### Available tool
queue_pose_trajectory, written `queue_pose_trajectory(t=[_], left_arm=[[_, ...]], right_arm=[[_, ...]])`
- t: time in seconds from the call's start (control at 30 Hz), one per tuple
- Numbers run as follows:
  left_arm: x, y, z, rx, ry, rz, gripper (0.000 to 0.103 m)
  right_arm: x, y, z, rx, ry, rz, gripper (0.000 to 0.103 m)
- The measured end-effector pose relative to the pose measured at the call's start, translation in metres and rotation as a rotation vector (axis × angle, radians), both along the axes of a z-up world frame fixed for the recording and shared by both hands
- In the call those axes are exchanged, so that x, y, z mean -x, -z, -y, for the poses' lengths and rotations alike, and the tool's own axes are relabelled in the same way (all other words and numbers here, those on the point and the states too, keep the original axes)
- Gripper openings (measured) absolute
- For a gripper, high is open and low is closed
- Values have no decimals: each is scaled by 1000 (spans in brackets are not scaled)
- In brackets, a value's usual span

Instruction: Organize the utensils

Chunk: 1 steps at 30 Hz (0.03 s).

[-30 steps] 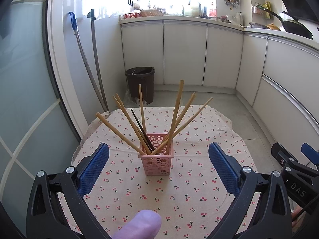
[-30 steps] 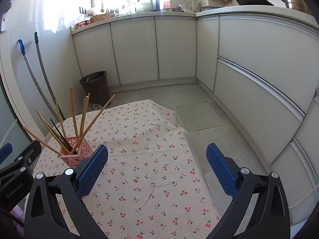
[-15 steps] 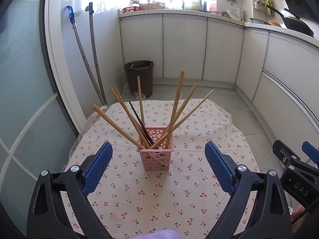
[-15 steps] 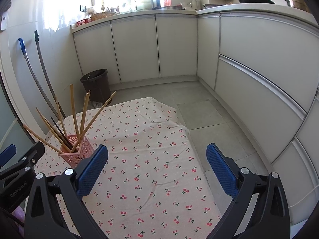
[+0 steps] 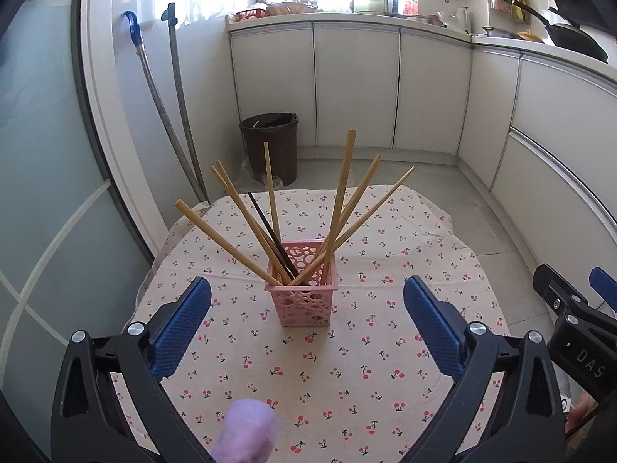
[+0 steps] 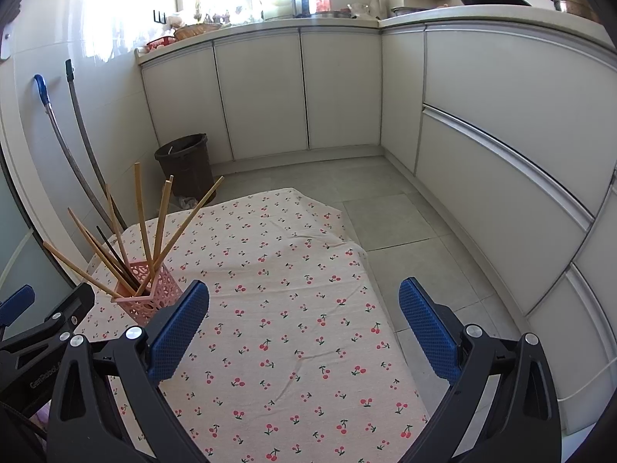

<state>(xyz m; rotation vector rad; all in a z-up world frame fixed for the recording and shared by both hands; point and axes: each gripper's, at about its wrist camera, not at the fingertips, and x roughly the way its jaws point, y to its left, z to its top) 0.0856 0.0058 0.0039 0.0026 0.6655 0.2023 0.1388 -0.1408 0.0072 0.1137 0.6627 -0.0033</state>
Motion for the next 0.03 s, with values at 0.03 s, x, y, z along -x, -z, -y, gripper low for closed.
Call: queue_pose_trajectory(t=[0.03], left_arm=[[1,-1,1,-5,-2,8,96]], right_arm=[[0,0,0,0,0,-1,96]])
